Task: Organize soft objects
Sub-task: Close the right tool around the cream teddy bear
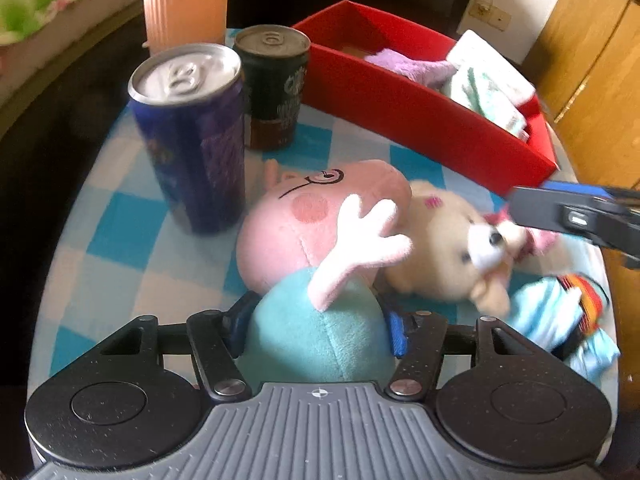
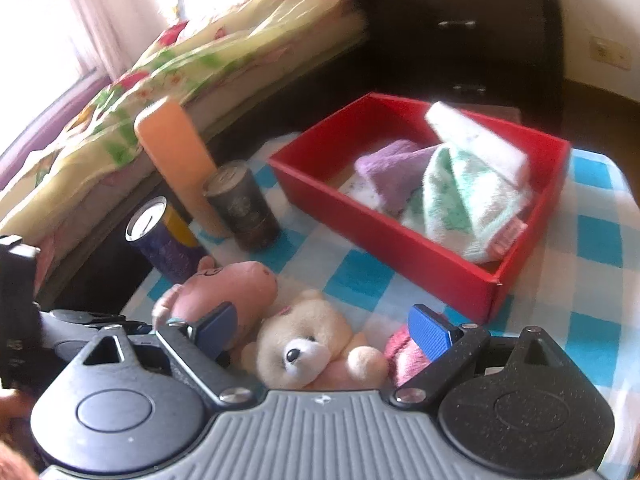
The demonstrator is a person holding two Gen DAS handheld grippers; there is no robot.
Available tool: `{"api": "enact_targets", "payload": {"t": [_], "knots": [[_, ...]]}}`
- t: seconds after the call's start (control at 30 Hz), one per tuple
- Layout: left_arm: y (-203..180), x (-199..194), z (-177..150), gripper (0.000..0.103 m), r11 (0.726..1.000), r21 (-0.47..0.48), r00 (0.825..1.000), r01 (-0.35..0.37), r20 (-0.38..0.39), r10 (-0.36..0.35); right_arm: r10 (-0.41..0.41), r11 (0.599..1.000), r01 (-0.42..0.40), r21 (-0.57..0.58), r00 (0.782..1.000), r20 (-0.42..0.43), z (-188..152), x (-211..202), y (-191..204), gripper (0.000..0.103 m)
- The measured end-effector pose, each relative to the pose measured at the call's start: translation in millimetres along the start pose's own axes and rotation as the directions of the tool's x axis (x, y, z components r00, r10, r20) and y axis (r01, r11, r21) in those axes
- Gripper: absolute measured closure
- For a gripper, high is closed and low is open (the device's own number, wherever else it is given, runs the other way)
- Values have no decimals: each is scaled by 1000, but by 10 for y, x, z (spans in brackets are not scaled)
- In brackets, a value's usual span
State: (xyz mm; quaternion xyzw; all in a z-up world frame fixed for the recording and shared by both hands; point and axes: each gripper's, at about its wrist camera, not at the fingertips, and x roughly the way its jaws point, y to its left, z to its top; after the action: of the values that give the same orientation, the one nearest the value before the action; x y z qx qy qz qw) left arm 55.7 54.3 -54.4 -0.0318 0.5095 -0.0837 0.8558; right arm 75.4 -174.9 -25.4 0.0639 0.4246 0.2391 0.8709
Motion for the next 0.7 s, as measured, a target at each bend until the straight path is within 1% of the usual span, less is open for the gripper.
{"api": "enact_targets", "payload": {"t": [0.1, 0.23, 0.37, 0.5, 0.57, 0.63, 0.7], "knots": [[97, -101, -105, 41, 1000, -14, 1000, 6, -4, -6, -14, 999, 12, -43, 999, -49, -39, 132, 78, 31], [248, -222, -192, 41, 999, -48, 1000, 12, 7, -12, -3, 991, -8, -132, 996, -86, -89, 284, 221, 30], [337, -297, -236, 41, 997, -72, 999, 30, 14, -29, -9, 968, -21, -249, 993, -118, -143, 435, 339, 28], [375, -330, -232, 41, 995, -83, 999, 49, 15, -48, -25, 961, -23, -276, 985, -168, -209, 620, 356, 28], [357, -344, -218, 41, 996, -77, 998, 55, 19, -54, -34, 960, -17, -278, 983, -179, -225, 670, 353, 28], [336, -351, -204, 41, 995, -74, 998, 62, 21, -60, -50, 961, -5, -276, 980, -193, -233, 717, 362, 33], [308, -358, -189, 41, 995, -71, 998, 63, 23, -61, -60, 969, 7, -247, 977, -206, -226, 739, 332, 48]]}}
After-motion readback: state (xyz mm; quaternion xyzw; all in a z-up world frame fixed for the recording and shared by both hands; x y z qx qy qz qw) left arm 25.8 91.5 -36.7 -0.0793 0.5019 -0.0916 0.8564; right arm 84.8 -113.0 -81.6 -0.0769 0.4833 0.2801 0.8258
